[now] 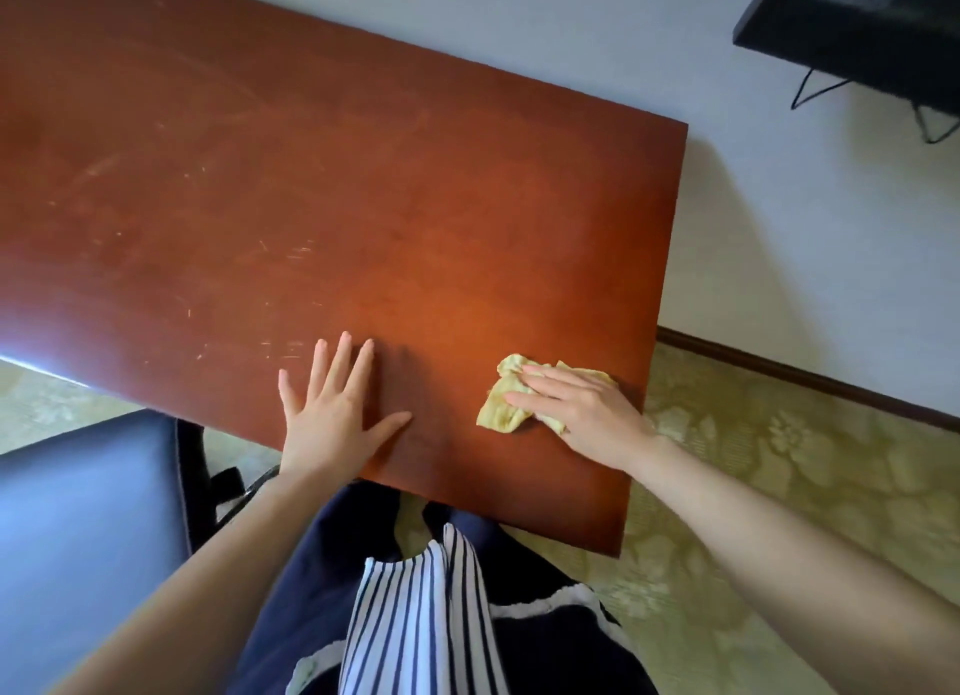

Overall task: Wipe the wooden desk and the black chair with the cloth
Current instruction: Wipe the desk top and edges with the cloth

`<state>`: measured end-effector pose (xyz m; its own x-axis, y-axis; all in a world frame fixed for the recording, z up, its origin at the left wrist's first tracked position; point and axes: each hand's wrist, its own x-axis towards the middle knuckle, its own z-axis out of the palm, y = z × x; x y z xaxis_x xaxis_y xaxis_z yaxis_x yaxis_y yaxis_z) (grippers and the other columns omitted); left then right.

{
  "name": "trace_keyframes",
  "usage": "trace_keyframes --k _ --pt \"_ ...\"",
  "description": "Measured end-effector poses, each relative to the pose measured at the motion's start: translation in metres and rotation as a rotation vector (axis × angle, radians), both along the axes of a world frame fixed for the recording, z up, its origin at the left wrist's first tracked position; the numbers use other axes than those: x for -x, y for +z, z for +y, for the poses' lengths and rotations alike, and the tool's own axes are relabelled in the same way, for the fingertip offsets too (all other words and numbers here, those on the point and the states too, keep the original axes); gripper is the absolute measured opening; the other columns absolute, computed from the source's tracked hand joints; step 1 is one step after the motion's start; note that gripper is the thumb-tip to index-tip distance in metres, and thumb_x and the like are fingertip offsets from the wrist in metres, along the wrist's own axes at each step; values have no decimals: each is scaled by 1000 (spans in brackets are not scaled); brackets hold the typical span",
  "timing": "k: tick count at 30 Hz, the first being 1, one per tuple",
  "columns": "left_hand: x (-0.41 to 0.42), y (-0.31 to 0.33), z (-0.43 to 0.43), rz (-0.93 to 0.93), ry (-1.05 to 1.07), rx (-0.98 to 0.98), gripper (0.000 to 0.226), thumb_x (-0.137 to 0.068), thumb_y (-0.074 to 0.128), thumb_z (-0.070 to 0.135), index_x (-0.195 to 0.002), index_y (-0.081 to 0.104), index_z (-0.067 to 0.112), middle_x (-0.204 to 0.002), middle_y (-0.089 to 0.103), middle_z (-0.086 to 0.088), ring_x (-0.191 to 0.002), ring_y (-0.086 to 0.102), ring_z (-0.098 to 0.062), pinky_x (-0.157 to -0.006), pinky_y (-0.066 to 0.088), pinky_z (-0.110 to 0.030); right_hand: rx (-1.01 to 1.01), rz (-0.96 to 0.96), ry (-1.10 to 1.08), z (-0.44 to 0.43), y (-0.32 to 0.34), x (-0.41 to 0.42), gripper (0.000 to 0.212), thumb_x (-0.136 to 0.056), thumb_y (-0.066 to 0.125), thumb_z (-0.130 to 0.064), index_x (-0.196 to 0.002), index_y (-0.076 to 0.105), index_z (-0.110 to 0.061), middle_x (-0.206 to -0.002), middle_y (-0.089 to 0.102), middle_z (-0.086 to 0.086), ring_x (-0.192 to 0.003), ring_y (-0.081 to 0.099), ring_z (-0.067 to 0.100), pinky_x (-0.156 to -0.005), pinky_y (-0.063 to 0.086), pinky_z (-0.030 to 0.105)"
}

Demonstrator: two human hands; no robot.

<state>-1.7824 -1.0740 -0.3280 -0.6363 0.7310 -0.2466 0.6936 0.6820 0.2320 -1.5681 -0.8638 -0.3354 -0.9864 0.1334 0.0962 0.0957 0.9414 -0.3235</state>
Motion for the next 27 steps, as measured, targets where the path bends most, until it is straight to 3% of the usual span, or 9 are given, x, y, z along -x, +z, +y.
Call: trace_keyframes --k 3,7,13,19,24,27 --pt "-16 -1 -10 18 41 -8 89 -84 45 66 -153 7 24 -160 -2 2 -146 -13 -22 -113 -6 -56 -41 -53 -105 30 2 4 54 -77 72 3 -124 62 -22 -130 59 6 -122 54 25 -101 41 41" --pt "-32 0 -19 86 91 -38 83 -87 41 62 -152 14 20 -160 4 -2 -146 -15 -24 -112 -9 -56 -110 -114 -402 49 0 18 44 -89 62 -13 -130 56 -25 -136 54 2 -131 44 21 -108 30 42" --pt "-47 -4 -25 96 125 -41 80 -86 30 64 -151 22 18 -160 8 -5 -145 -14 -23 -111 -10 -57 -69 -104 -690 -4 -7 26 41 -93 53 -33 -134 51 -29 -143 44 0 -137 29 25 -109 21 48" --pt "-42 -10 -22 111 88 -47 82 -87 24 71 -150 25 18 -160 10 -5 -146 -10 -25 -111 -9 -57 -22 33 -517 -62 -13 -2 36 -84 67 -31 -120 64 -25 -129 58 4 -128 46 29 -110 24 54" --pt "-28 -10 -33 108 103 -23 83 -85 31 70 -150 25 17 -160 10 -6 -147 -8 -25 -111 -6 -60 44 158 -82 -80 -24 -26 27 -84 61 -33 -109 70 -26 -113 67 -3 -116 54 20 -108 25 50" --pt "-23 -9 -42 101 136 -20 83 -85 42 63 -151 22 17 -160 7 -5 -146 -9 -23 -112 -6 -58 35 182 88 -62 -23 -20 29 -75 73 -29 -103 73 -27 -104 69 -4 -108 52 15 -105 32 50"
